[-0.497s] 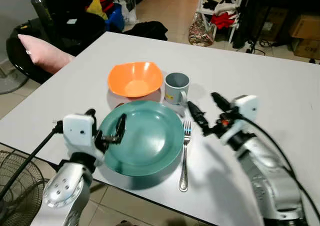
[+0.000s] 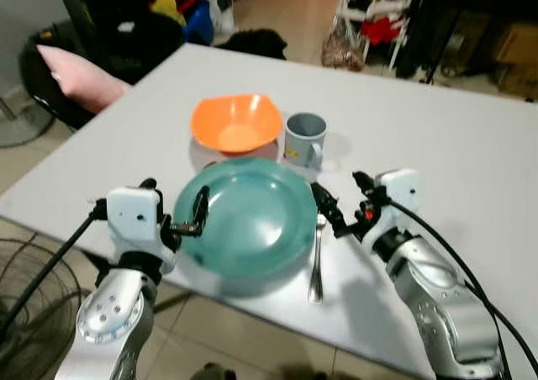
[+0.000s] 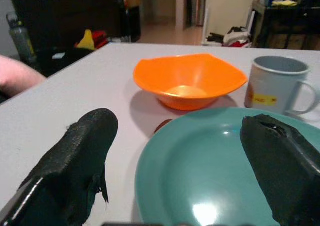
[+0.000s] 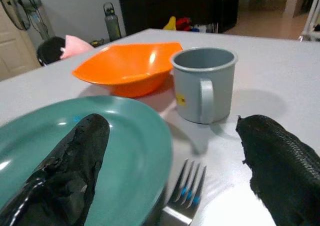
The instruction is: Setting the table
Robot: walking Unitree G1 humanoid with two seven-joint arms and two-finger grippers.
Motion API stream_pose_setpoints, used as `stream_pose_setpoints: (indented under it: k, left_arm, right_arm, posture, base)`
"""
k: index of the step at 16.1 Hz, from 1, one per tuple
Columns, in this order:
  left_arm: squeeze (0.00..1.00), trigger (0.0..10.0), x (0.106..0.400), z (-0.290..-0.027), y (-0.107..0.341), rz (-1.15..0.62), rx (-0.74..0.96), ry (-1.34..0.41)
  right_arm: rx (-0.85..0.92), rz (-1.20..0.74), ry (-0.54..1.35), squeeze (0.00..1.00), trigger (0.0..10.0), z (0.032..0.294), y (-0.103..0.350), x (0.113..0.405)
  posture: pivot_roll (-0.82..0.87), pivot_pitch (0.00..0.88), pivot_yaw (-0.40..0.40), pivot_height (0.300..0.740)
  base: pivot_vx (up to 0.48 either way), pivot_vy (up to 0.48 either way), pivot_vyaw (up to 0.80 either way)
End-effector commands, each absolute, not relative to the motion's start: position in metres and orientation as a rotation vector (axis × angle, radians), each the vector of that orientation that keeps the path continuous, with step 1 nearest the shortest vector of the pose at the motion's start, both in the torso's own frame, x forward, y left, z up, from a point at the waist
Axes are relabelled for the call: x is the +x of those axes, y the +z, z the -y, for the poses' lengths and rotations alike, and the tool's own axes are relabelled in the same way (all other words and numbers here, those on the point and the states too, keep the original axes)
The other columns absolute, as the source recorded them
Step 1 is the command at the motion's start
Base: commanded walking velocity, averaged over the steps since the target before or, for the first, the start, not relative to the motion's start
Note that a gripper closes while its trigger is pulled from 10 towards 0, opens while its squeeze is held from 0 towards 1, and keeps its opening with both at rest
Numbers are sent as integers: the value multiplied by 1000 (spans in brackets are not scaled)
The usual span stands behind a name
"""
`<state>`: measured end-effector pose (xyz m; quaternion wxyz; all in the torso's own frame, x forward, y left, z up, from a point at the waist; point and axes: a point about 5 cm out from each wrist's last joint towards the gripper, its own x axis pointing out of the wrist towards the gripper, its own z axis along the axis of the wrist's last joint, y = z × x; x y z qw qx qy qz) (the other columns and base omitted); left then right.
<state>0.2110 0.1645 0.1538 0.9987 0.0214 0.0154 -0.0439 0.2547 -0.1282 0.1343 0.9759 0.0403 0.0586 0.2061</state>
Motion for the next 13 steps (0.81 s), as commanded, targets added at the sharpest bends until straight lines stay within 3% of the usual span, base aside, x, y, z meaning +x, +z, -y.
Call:
stream_pose_setpoints:
  k: [1, 8, 13]
  left_arm:
    - [0, 10000, 212, -164, 155, -26, 51, -89]
    - [0, 10000, 208, -164, 154, -42, 55, -98]
    - [0, 10000, 205, -164, 153, -54, 50, -93]
  right_arm:
    - [54, -123, 403, 0, 10000, 129, 136, 254]
    - [60, -135, 384, 0, 10000, 133, 135, 252]
    - [64, -151, 390, 0, 10000, 130, 134, 249]
  posture:
    - [-92, 0, 53, 740]
    - [-84, 0, 65, 740]
    - [-70, 0, 60, 740]
  base:
    - [0, 0, 0]
    - [0, 0, 0]
    - [-269, 0, 0]
